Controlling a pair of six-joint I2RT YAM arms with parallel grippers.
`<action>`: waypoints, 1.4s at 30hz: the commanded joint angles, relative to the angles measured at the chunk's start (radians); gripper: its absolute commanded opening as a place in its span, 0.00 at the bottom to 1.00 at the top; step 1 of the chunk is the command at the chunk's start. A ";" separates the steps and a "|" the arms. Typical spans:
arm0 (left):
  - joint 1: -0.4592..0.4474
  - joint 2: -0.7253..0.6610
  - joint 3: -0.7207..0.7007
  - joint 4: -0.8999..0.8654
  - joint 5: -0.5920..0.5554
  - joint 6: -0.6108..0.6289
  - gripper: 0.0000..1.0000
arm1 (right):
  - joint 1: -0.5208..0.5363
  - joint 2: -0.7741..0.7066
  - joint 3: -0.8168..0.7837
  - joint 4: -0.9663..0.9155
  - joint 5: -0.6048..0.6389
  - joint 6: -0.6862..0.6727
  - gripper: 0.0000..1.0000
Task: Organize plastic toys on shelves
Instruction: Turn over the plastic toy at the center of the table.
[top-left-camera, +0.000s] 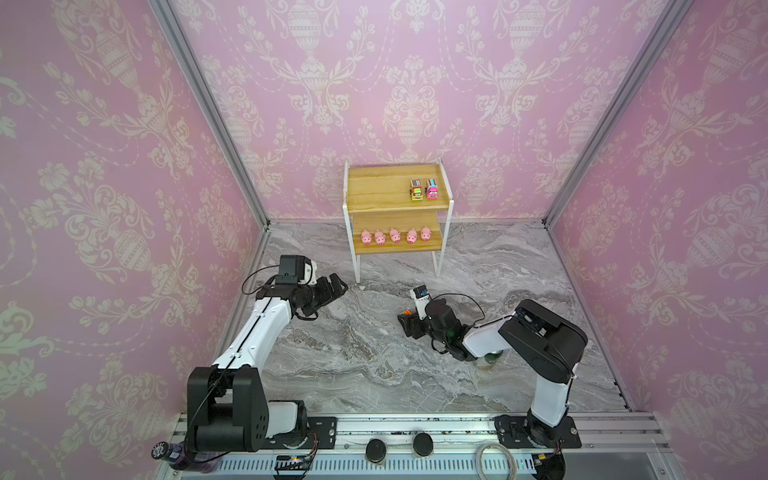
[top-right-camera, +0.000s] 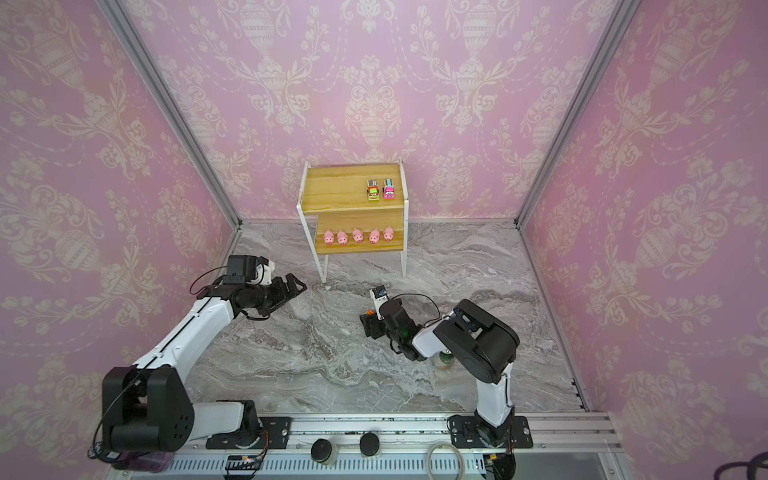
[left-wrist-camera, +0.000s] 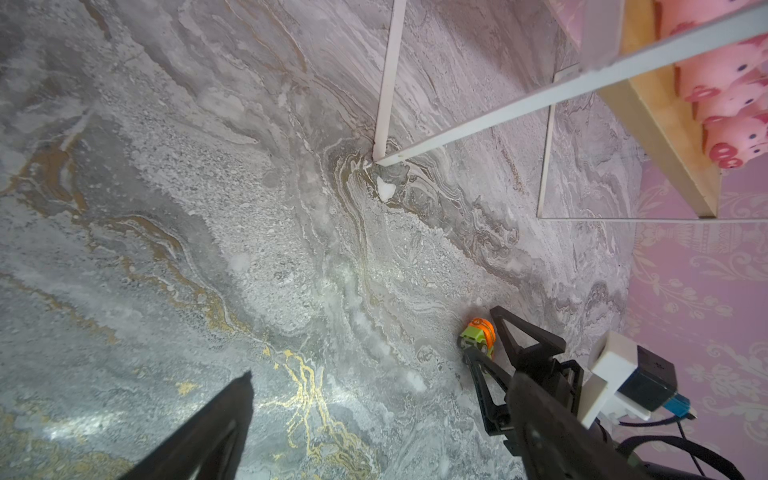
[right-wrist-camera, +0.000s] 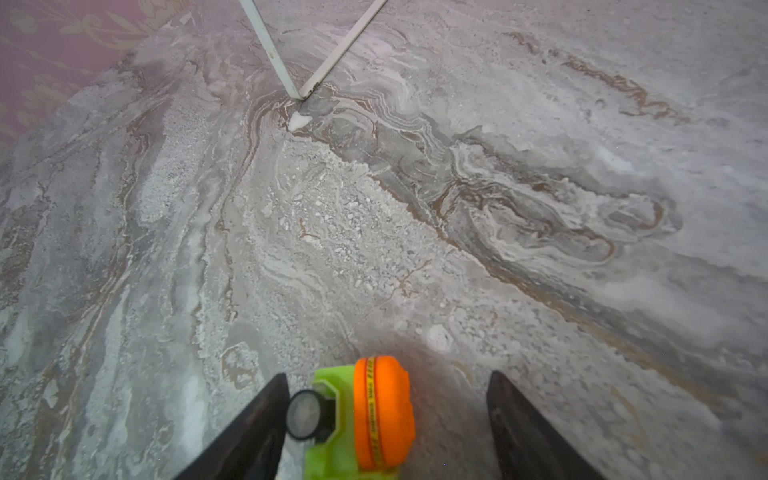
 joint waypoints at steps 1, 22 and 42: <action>0.007 0.005 -0.011 0.003 0.022 0.001 0.97 | 0.000 0.045 0.001 0.019 -0.009 -0.006 0.67; 0.007 -0.008 0.003 -0.019 -0.008 0.023 0.97 | 0.214 -0.076 0.199 -0.698 0.583 -0.275 0.37; 0.007 -0.010 0.006 -0.015 -0.003 0.022 0.98 | 0.417 0.288 0.542 -1.069 0.853 -0.417 0.63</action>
